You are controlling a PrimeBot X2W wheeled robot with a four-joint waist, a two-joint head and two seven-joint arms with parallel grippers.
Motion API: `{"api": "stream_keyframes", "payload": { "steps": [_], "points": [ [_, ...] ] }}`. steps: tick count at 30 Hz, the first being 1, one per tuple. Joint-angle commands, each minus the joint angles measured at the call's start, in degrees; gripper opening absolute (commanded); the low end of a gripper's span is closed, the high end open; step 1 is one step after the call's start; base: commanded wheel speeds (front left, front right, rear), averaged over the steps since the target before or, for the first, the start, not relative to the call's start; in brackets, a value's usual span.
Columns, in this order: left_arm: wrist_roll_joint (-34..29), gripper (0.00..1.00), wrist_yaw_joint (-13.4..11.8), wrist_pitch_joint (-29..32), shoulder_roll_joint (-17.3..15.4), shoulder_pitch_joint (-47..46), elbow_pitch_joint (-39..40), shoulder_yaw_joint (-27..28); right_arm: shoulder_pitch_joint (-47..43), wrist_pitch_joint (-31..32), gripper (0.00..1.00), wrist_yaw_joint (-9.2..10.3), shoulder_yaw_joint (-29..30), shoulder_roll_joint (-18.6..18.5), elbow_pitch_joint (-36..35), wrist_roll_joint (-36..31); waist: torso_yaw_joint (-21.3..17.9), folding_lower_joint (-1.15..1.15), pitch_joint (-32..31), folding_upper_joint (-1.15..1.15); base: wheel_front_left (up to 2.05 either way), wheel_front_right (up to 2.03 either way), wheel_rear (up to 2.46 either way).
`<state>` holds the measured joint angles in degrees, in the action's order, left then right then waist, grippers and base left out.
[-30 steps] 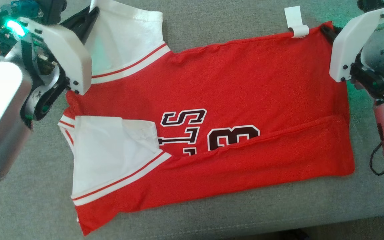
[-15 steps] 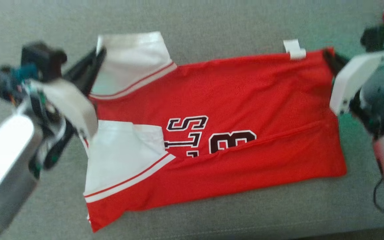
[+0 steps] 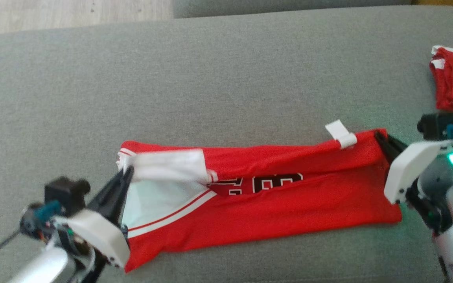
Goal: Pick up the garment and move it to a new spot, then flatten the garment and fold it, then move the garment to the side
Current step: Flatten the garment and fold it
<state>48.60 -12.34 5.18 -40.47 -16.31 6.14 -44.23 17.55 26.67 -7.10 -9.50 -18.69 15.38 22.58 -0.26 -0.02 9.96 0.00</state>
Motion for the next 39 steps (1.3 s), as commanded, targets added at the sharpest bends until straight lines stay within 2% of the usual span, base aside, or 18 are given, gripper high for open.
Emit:
{"api": "stream_keyframes", "payload": {
  "steps": [1,5,6,8,9,10,11,12,13,17,19,21,31,39],
  "points": [
    [0.22,0.00,-0.56,-1.74,-0.80,-0.64,0.91,2.46,-0.94,-0.35,0.00,-0.39,0.18,-0.06,-2.83,-0.55,0.20,0.02,-0.66,0.00,0.00,0.00,0.00],
    [-0.06,0.00,-0.62,-4.56,1.17,1.68,-1.46,1.44,-3.15,-0.52,0.00,-0.39,1.17,0.79,-3.75,-1.63,0.01,0.02,-1.04,0.00,0.00,0.00,0.00],
    [-0.23,0.00,-0.48,-5.32,1.58,2.02,-2.26,1.24,-3.47,-0.80,0.07,-0.39,1.32,1.06,-3.84,-1.99,-0.07,0.02,-1.13,0.00,0.00,0.00,0.00],
    [-0.19,0.00,-0.41,-7.06,2.61,2.80,-3.73,1.20,-4.25,-1.49,0.47,-0.39,1.89,1.94,-3.95,-2.55,-0.23,0.02,-1.35,0.00,0.00,0.00,0.00],
    [-0.09,0.00,-0.41,-8.09,3.11,3.32,-4.30,1.29,-4.69,-2.12,0.85,-0.39,2.37,2.39,-3.99,-2.74,-0.28,0.02,-1.50,0.00,0.00,0.00,0.00],
    [0.02,0.33,-0.42,-9.14,3.56,3.93,-4.75,1.37,-5.24,-2.78,1.00,-0.39,2.83,2.71,-4.00,-3.06,-0.28,0.02,-1.67,0.00,0.00,0.00,0.00],
    [0.02,0.47,-0.26,-10.07,3.91,4.61,-5.00,1.24,-5.96,-3.24,1.00,-0.39,3.16,2.97,-4.04,-3.35,-0.25,0.02,-1.90,0.00,0.00,0.00,0.00],
    [0.02,0.68,-0.04,-10.93,4.15,5.39,-5.14,1.04,-6.75,-3.80,1.00,-0.39,3.85,3.34,-4.14,-3.54,-0.21,0.02,-2.15,0.00,0.00,0.00,0.00],
    [0.12,0.78,-0.04,-11.78,4.38,6.29,-5.29,0.96,-7.64,-4.45,1.00,-0.39,4.62,3.74,-4.34,-3.77,-0.14,0.02,-2.43,0.00,0.00,0.00,0.00],
    [0.46,0.82,-0.37,-14.31,4.96,9.26,-5.40,0.80,-10.70,-5.96,1.00,-0.39,6.91,4.72,-5.22,-4.49,0.13,0.02,-3.29,0.00,0.00,0.00,0.00],
    [0.60,0.88,-0.98,-15.39,5.20,11.10,-5.58,0.69,-12.87,-6.59,1.00,-0.39,8.76,5.49,-6.12,-5.01,0.49,0.02,-3.97,0.00,0.00,0.00,0.00],
    [0.58,1.00,-1.84,-16.26,5.18,12.64,-5.95,0.85,-14.79,-6.80,1.00,-0.39,10.70,6.57,-7.28,-5.48,0.74,0.02,-4.71,0.00,0.00,0.00,0.00],
    [-1.08,1.00,-6.50,-18.95,5.49,14.33,-5.60,4.13,-17.99,-5.21,1.00,-0.39,16.43,10.65,-12.02,-7.92,2.16,0.02,-7.03,0.00,0.00,0.00,0.00],
    [-2.26,1.00,-9.85,-19.79,6.92,13.99,-4.69,7.87,-14.37,-4.22,1.00,-0.39,17.54,12.17,-8.78,-9.68,4.38,0.02,-6.62,0.00,0.00,0.00,0.00]
  ]
}}
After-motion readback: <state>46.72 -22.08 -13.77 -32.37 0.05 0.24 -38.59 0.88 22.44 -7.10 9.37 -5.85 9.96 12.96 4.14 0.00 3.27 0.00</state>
